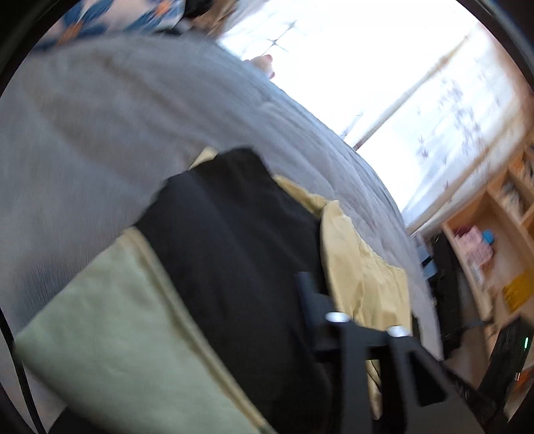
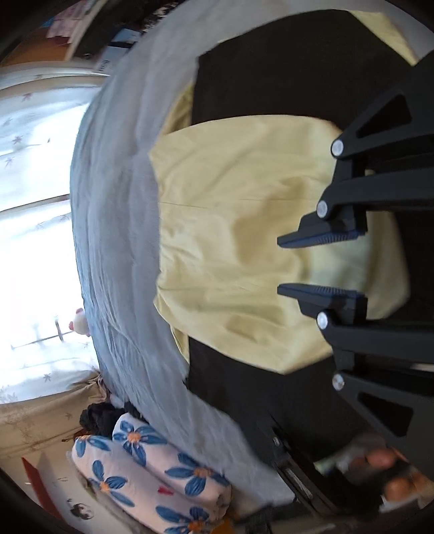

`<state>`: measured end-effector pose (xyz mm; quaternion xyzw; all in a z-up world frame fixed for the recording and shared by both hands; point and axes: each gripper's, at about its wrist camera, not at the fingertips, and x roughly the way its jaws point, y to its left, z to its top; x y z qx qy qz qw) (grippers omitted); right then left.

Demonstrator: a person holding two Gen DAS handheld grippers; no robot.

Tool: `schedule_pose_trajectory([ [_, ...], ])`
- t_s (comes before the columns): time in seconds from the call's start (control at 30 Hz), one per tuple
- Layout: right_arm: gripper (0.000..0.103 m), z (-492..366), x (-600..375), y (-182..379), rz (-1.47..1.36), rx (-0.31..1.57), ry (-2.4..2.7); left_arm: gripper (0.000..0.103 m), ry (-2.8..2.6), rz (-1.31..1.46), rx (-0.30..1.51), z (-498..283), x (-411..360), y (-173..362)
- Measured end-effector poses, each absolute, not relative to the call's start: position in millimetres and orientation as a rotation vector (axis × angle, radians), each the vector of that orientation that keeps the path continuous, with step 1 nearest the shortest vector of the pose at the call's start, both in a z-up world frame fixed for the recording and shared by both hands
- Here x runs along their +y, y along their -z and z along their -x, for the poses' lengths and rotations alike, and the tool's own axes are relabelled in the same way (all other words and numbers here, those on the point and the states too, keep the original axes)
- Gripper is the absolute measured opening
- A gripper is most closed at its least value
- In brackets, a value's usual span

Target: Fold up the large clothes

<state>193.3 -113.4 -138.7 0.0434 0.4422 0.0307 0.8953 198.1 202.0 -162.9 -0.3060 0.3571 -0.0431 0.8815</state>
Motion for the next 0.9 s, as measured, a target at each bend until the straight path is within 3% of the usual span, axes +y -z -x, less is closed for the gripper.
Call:
schedule_pose_trajectory([
  [0.13, 0.007, -215, -113, 175, -0.069, 1.011, -0.052, 0.011, 0.083, 0.497, 0.684, -198, 184, 136],
  [0.47, 0.007, -213, -139, 194, -0.226, 1.079, -0.158, 0.009, 0.224, 0.185, 0.491, -177, 97, 58],
  [0.6, 0.007, -197, -167, 180, -0.368, 1.101, -0.234, 0.009, 0.293, 0.116, 0.466, -170, 58, 41],
  [0.9, 0.007, -100, -323, 128, -0.480, 0.918, 0.111, 0.009, 0.513, -0.037, 0.503, -164, -89, 42],
])
